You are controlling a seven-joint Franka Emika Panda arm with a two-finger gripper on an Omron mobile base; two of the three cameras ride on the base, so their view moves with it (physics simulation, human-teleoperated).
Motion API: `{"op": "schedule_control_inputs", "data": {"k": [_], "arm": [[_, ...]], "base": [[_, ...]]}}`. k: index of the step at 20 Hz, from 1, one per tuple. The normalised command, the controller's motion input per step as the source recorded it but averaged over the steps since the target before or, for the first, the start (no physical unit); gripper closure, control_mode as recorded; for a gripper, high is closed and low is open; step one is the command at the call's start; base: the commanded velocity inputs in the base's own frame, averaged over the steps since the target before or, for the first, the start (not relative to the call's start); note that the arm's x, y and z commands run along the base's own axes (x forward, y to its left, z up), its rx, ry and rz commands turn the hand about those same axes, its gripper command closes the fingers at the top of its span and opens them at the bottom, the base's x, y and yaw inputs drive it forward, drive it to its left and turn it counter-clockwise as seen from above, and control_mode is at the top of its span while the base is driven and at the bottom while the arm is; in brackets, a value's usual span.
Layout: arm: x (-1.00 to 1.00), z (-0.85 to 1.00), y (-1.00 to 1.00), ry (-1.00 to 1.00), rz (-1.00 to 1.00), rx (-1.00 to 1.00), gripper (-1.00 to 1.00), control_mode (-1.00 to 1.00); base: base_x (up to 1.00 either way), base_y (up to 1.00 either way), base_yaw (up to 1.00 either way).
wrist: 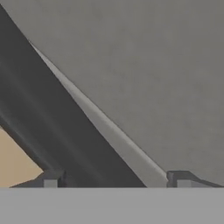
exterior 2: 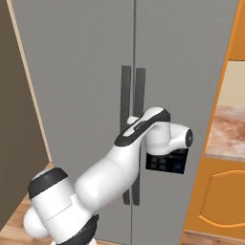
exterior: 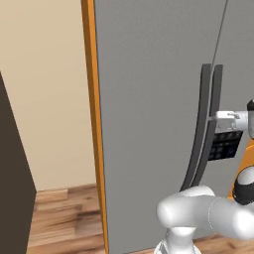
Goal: Open the freezer door, pick up the ice cube tray from the freezer, and place it on the dining counter.
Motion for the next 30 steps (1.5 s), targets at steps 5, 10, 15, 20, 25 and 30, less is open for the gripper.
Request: {"op": "schedule_control_inputs", "data": {"k": [5,10,15,20,25,30], "arm": [[-0.02,0.0,0.04,0.02,0.0,0.0,1.0,-1.0],[-0.82,0.0,-0.47,-0.06,0.0,0.0,1.0,-1.0],[-0.97,0.0,-0.9,-0.01,-0.01,0.0,1.0,-1.0],[-0.65,0.0,-0.99,0.0,-0.05,0.0,1.0,-1.0],[-0.29,0.04,-0.61,0.03,-0.12,0.0,-1.0,-1.0],[-0.67,0.32,-0.15,0.1,-0.18,0.0,-1.0,-1.0]], "base": [[0.0,0.0,0.0],[0.0,0.0,0.0],[0.0,0.0,0.0],[0.0,0.0,0.0],[0.0,0.0,0.0],[0.0,0.0,0.0]]}}
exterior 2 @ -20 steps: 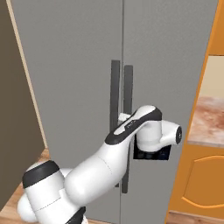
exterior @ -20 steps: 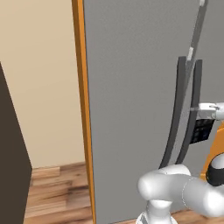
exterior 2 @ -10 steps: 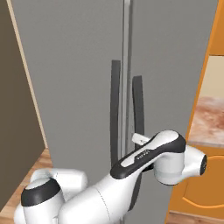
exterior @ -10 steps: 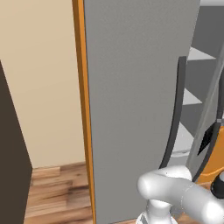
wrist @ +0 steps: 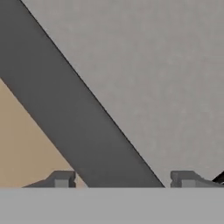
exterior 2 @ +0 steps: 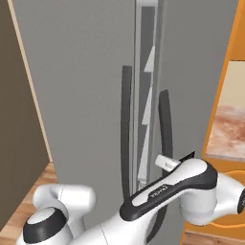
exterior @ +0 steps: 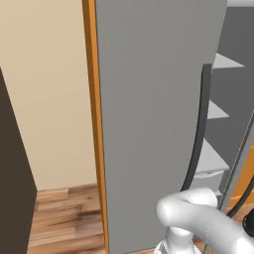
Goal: Open the freezer door, pick up the ice cube tray from the freezer, and place it on the dining counter.
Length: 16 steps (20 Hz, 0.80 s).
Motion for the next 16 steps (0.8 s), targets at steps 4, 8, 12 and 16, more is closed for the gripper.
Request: {"op": "schedule_control_inputs", "data": {"k": [4,8,12,16], "arm": [[-1.0,0.56,0.0,0.15,-0.22,0.0,-1.0,-1.0],[-1.0,0.41,0.0,0.18,-0.25,-0.03,-1.0,-1.0],[-0.93,0.24,-0.2,0.21,-0.19,-0.14,-1.0,-1.0],[-0.99,0.03,-0.77,0.2,-0.1,-0.1,-1.0,-1.0]], "base": [[0.0,0.0,0.0],[0.0,0.0,0.0],[0.0,0.0,0.0],[0.0,0.0,0.0]]}}
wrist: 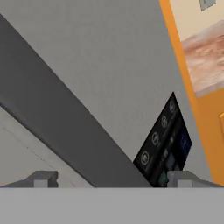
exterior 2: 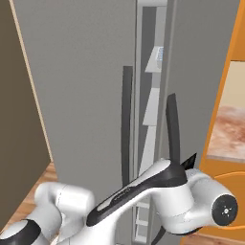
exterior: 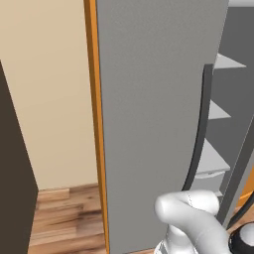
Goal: Open the freezer door, pick up the ice cube tray from the freezer, and place it on the dining counter.
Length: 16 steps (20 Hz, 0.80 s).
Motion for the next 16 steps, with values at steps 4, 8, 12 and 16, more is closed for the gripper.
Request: {"op": "schedule_control_inputs", "data": {"k": [4,8,12,16], "arm": [[-0.99,0.06,-0.92,0.2,-0.05,-0.07,-1.0,-1.0],[-0.95,0.46,-0.56,0.09,-0.06,-0.03,-1.0,-1.0],[-0.94,0.93,0.48,0.09,-0.25,-0.17,-1.0,-1.0],[-0.13,0.78,1.0,0.13,-0.16,-0.55,-1.0,-1.0]], "base": [[0.0,0.0,0.0],[0.0,0.0,0.0],[0.0,0.0,0.0],[0.0,0.0,0.0]]}}
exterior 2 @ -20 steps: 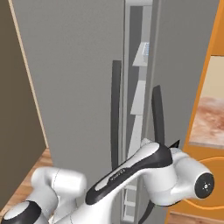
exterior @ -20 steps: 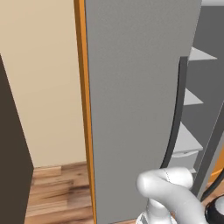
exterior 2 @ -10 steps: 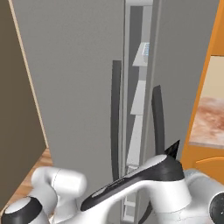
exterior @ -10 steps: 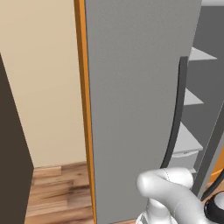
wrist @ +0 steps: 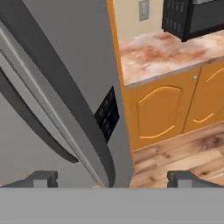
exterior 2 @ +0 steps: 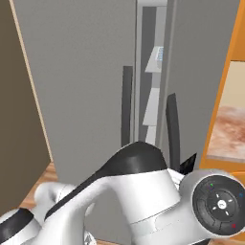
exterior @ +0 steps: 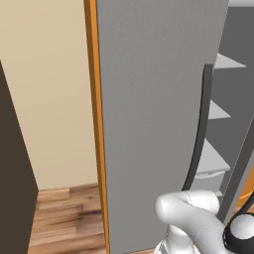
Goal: Open the freezer door, pick up the ice cube tray from the freezer, and place it on the dining counter.
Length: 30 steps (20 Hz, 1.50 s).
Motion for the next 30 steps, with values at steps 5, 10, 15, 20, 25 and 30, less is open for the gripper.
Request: {"op": "schedule_control_inputs", "data": {"k": [5,10,15,20,25,30], "arm": [[0.06,0.78,1.0,0.07,-0.1,-0.67,-1.0,-1.0],[0.11,0.79,1.0,0.18,-0.01,-0.5,-1.0,-1.0],[0.71,0.44,0.97,0.18,0.02,-0.33,-1.0,-1.0],[0.95,0.07,0.84,0.28,0.05,-0.24,-1.0,-1.0],[1.0,-0.17,0.2,0.46,0.05,-0.1,-1.0,-1.0],[1.0,-0.14,-0.44,0.45,0.12,0.0,-1.0,-1.0]], "base": [[0.0,0.0,0.0],[0.0,0.0,0.0],[0.0,0.0,0.0],[0.0,0.0,0.0],[0.0,0.0,0.0],[0.0,0.0,0.0]]}}
